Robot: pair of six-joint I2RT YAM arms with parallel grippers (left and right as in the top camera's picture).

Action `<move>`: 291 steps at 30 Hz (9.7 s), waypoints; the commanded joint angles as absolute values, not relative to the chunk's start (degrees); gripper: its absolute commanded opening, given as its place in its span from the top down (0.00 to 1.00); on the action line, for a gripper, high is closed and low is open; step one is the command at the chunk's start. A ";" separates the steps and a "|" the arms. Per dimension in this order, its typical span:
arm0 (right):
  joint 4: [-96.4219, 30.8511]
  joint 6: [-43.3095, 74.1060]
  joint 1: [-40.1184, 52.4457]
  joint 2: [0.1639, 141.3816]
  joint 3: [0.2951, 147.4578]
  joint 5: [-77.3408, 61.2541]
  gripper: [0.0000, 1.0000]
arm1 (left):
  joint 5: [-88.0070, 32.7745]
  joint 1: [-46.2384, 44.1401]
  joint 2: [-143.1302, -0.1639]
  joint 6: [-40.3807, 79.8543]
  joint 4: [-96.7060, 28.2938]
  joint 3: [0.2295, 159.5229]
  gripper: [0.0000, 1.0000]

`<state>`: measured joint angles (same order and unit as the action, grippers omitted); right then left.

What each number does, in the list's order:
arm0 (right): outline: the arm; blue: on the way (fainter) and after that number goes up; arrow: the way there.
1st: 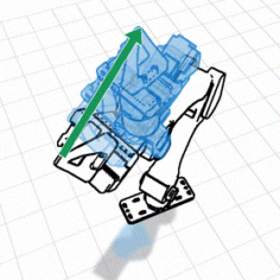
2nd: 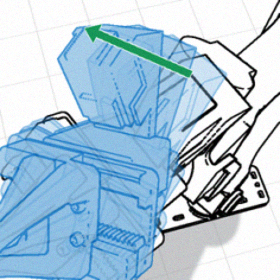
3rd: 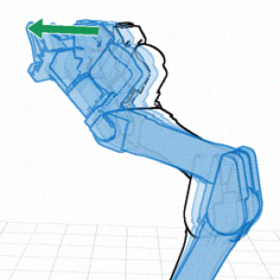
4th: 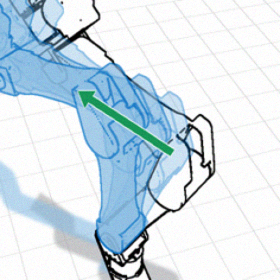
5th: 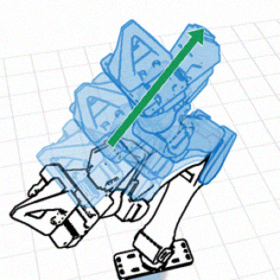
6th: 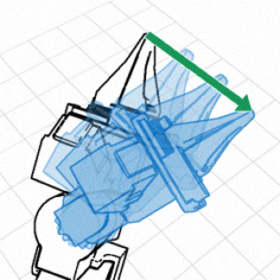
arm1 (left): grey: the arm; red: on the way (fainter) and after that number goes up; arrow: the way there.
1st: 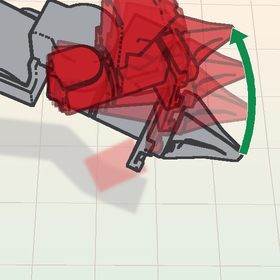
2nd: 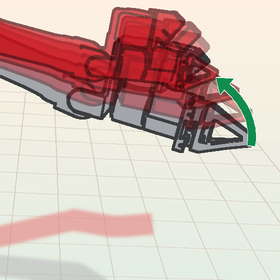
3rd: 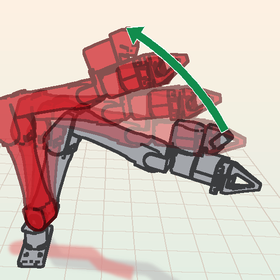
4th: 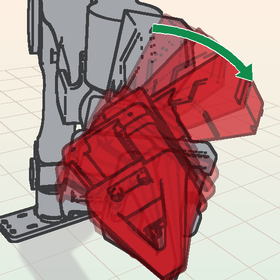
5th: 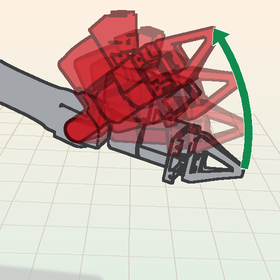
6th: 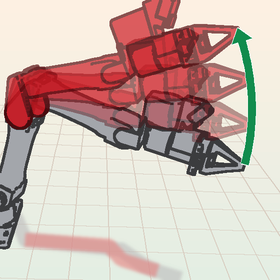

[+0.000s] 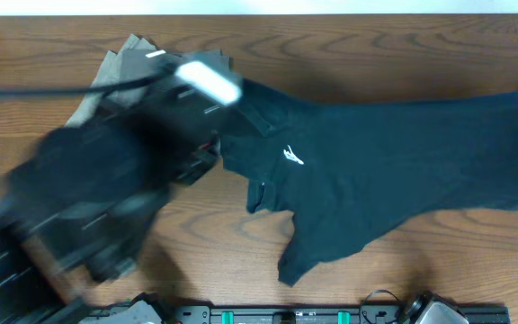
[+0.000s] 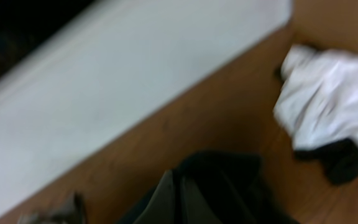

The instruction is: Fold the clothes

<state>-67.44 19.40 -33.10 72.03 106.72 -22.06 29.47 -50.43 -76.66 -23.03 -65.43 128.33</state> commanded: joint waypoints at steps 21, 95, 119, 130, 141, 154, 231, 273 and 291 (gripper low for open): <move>-73.10 14.33 -35.42 62.24 107.61 -23.75 0.99 | 55.05 -72.42 -75.11 -26.39 -65.56 128.95 0.94; -69.78 8.93 -25.04 119.26 100.92 -13.34 0.49 | -16.40 -25.85 -127.55 -12.95 -54.37 96.03 0.31; -69.01 9.96 -25.56 119.28 96.64 -4.47 0.57 | 0.16 -17.96 -126.91 -3.97 -53.63 96.20 0.94; -59.64 14.81 -26.35 119.28 81.25 -3.31 0.90 | -0.84 -18.06 -125.78 -3.97 -53.63 96.31 0.68; -46.70 8.67 -31.73 119.11 85.84 -17.34 0.99 | -0.82 -18.06 -124.25 -3.99 -53.63 97.49 0.67; -68.20 11.86 -33.10 116.62 87.20 -7.88 0.77 | -3.27 -18.96 -113.12 -3.97 -56.49 97.60 0.41; -32.40 27.62 -40.56 92.05 44.91 -1.89 0.60 | -15.99 -19.49 -108.01 -4.23 -73.47 97.58 0.41; -38.09 28.82 -40.66 88.27 49.21 -7.14 0.99 | -9.41 -29.15 -93.86 -1.39 -74.54 88.47 0.46; -52.31 25.21 -36.14 79.40 62.65 -2.59 0.99 | -19.35 -43.11 -94.37 5.04 -46.02 66.32 0.45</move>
